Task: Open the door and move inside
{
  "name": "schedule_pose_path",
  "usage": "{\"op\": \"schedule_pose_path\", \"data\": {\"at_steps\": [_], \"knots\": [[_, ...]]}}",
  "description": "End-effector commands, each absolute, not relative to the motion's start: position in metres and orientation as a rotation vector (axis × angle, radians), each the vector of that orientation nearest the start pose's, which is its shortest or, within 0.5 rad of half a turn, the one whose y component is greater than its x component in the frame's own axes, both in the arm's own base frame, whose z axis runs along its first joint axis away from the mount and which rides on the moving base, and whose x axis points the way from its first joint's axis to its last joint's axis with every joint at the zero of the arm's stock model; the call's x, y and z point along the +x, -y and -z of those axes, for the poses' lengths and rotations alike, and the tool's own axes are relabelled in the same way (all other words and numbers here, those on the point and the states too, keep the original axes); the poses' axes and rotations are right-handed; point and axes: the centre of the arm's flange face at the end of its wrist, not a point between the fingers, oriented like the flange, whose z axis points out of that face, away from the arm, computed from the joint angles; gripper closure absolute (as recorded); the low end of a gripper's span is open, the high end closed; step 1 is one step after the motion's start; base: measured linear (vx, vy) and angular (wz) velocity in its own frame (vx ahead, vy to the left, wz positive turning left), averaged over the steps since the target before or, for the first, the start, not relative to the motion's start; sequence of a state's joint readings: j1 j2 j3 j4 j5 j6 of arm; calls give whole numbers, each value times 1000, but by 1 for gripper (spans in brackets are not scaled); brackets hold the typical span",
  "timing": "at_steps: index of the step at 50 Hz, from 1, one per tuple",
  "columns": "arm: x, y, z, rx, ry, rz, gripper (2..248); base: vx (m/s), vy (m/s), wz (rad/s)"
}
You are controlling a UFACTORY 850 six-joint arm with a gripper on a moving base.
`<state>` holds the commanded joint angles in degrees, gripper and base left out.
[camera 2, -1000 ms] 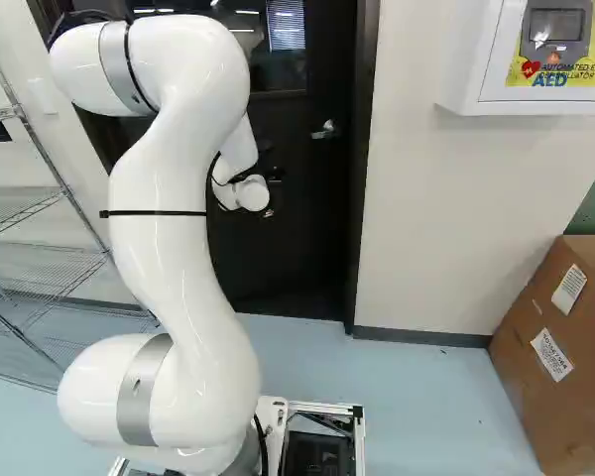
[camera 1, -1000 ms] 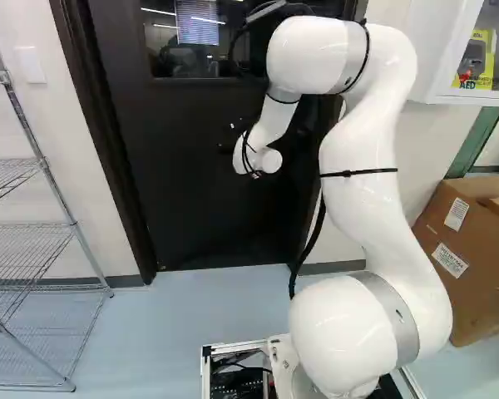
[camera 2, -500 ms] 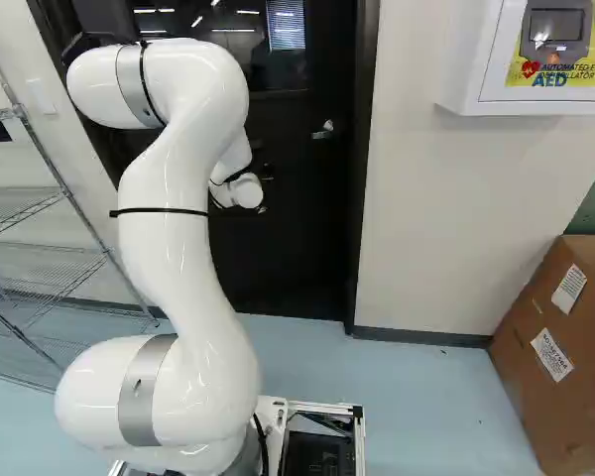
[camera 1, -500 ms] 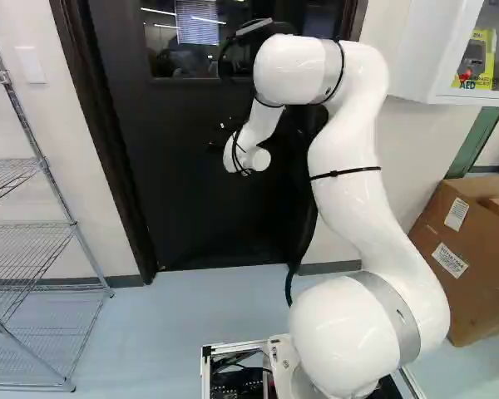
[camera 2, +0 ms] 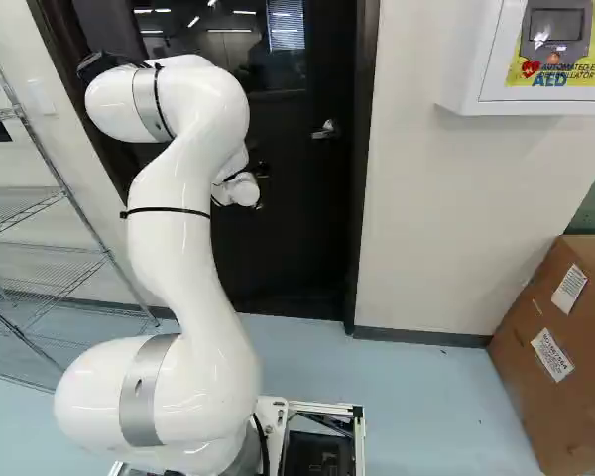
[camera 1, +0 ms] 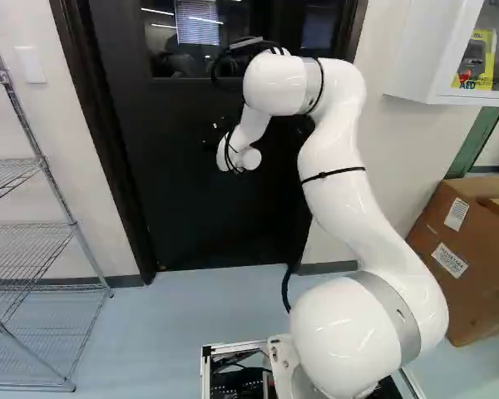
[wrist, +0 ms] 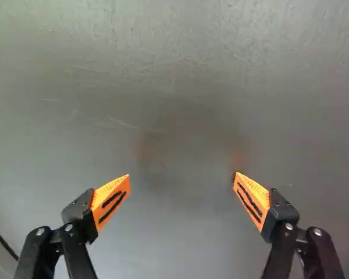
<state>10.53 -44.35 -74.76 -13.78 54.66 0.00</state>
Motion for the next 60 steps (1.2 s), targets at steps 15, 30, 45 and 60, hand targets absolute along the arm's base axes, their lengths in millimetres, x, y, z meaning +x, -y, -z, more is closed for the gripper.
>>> {"op": "schedule_pose_path", "data": {"at_steps": [15,30,45,60], "knots": [[711,-160,-337,-2104,560,2004,3,0,0,0],[727,-173,-332,-2074,570,2022,3,0,0,0],[718,-171,-335,-2091,552,2012,3,0,0,0],[691,-155,-343,-2149,475,1993,3,0,0,0]]}}
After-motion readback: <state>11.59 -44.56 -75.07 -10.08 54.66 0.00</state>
